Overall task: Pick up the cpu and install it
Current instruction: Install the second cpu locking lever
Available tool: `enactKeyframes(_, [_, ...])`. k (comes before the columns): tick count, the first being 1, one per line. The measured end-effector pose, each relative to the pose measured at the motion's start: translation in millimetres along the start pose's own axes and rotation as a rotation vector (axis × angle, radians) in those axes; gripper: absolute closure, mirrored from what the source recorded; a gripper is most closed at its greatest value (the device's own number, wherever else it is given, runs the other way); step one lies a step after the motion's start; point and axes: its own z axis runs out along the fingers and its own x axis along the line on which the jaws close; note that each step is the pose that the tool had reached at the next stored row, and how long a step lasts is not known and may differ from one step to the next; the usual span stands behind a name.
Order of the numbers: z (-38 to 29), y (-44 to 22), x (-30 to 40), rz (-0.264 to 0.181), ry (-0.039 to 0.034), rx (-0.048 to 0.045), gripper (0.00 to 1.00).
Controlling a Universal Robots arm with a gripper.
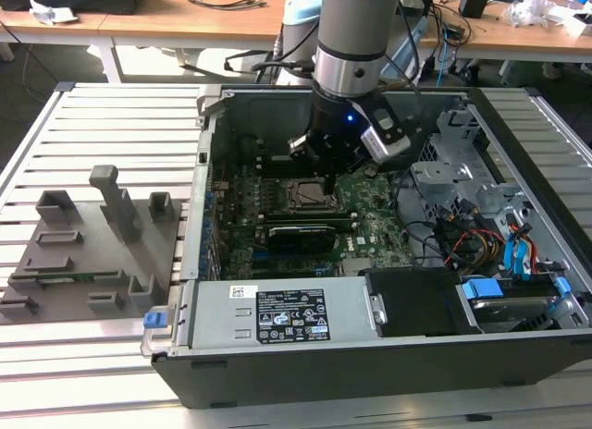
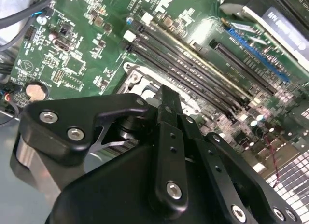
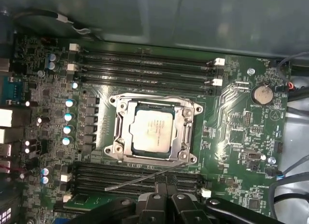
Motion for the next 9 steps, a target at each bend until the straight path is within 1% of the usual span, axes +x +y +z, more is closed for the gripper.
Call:
enactKeyframes(1, [0.3, -2.0, 0.8, 0.000, -0.0003, -0.0042, 0.89])
enactKeyframes(4, [2.1, -12.7, 4.0, 0.000, -0.0022, -0.0238, 0.89])
enactKeyframes(5, [2.6, -15.2, 4.6, 0.000, -0.0030, -0.0314, 0.89])
enactKeyframes(7, [3.4, -19.1, 5.3, 0.000, -0.0049, -0.0508, 0.89])
enactKeyframes(8, [3.5, -20.5, 5.4, -0.001, -0.0064, -0.0672, 0.89])
enactKeyframes(9, [3.6, -21.5, 5.5, -0.001, -0.0091, -0.0947, 0.89])
